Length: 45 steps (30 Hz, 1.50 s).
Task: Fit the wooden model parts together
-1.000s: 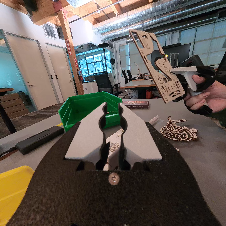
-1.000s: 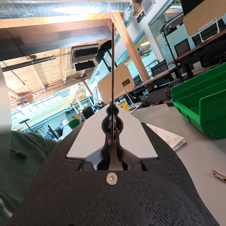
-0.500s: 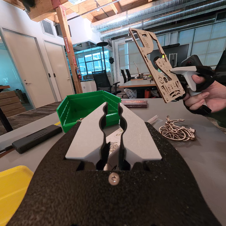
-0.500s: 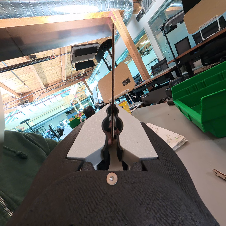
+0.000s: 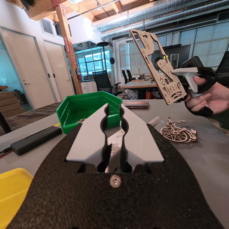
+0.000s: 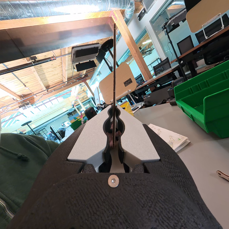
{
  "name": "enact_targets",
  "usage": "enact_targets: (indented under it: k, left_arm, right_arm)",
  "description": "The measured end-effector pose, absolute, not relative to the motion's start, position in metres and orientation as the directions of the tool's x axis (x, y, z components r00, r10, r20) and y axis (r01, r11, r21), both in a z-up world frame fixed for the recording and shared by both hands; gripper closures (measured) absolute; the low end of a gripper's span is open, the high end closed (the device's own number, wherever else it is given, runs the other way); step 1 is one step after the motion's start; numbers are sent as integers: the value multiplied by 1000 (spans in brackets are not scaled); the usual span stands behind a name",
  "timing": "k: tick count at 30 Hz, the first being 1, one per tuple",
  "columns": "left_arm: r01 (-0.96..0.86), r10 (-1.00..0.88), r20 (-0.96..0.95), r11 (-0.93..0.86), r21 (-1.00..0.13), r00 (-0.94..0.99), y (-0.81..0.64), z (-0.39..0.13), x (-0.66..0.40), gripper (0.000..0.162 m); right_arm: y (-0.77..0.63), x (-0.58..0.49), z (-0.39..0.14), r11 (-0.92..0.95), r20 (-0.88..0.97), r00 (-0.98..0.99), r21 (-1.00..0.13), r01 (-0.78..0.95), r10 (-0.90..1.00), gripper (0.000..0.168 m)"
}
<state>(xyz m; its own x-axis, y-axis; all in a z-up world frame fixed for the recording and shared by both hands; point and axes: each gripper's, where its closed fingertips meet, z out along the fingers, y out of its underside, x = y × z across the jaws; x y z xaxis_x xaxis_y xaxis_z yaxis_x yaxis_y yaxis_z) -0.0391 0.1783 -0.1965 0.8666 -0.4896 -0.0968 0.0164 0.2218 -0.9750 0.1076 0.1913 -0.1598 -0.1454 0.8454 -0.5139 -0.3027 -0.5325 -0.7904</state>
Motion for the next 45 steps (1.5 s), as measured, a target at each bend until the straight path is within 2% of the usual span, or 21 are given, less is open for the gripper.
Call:
enact_targets:
  k: [40, 43, 45]
  left_arm:
    - [42, -520, -67, 195, -980, 851, 179, -199, -35, 149]
    - [82, -580, -46, 194, -978, 814, 174, -195, -25, 142]
    - [160, -672, 0, 177, -971, 740, 166, -188, -8, 123]
  right_arm:
    - [189, 104, -160, -542, -519, -157, -793, -279, 840, 168]
    - [188, 103, -161, -544, -520, -160, -792, -275, 839, 168]
    - [187, 103, -161, -545, -520, -165, -793, -273, 838, 168]
